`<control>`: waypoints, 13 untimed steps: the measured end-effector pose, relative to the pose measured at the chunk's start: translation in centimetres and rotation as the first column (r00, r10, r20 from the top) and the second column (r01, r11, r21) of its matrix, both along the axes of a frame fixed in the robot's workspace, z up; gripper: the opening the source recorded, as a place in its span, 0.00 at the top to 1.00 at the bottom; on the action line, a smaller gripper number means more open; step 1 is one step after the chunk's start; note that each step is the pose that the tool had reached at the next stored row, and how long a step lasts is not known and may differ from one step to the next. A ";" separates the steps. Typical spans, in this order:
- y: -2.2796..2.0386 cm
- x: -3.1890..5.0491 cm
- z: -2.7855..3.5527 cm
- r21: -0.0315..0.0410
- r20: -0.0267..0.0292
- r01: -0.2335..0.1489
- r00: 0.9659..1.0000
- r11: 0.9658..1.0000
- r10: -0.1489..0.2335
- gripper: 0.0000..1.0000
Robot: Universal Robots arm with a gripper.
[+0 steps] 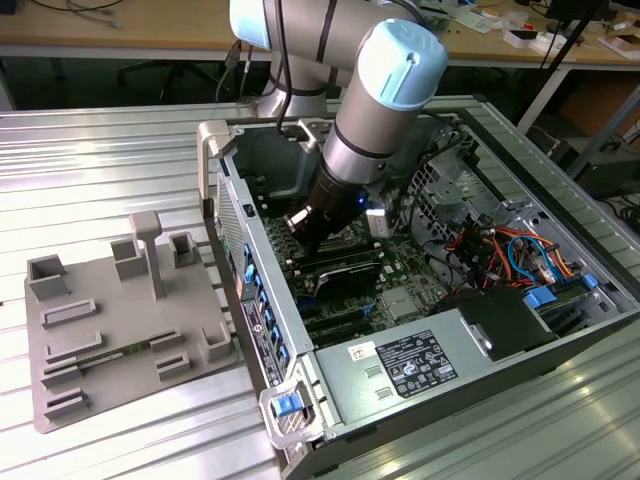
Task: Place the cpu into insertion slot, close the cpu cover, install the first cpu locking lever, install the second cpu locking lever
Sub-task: 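Install the second cpu locking lever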
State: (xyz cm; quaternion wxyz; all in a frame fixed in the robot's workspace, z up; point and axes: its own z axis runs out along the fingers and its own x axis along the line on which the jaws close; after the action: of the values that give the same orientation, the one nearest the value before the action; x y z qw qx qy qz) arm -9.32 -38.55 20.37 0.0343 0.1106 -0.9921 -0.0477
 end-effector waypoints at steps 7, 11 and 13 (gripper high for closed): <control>-0.08 0.00 -0.10 -0.001 0.000 -0.007 1.000 1.000 0.007 0.89; -0.08 0.38 0.57 -0.002 -0.002 -0.007 1.000 1.000 0.007 0.89; -0.08 1.29 0.57 -0.001 -0.007 -0.007 1.000 1.000 0.007 0.89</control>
State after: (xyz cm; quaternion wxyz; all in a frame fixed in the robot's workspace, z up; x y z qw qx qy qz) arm -8.03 -38.63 20.94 0.0382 0.1139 -0.9916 -0.0476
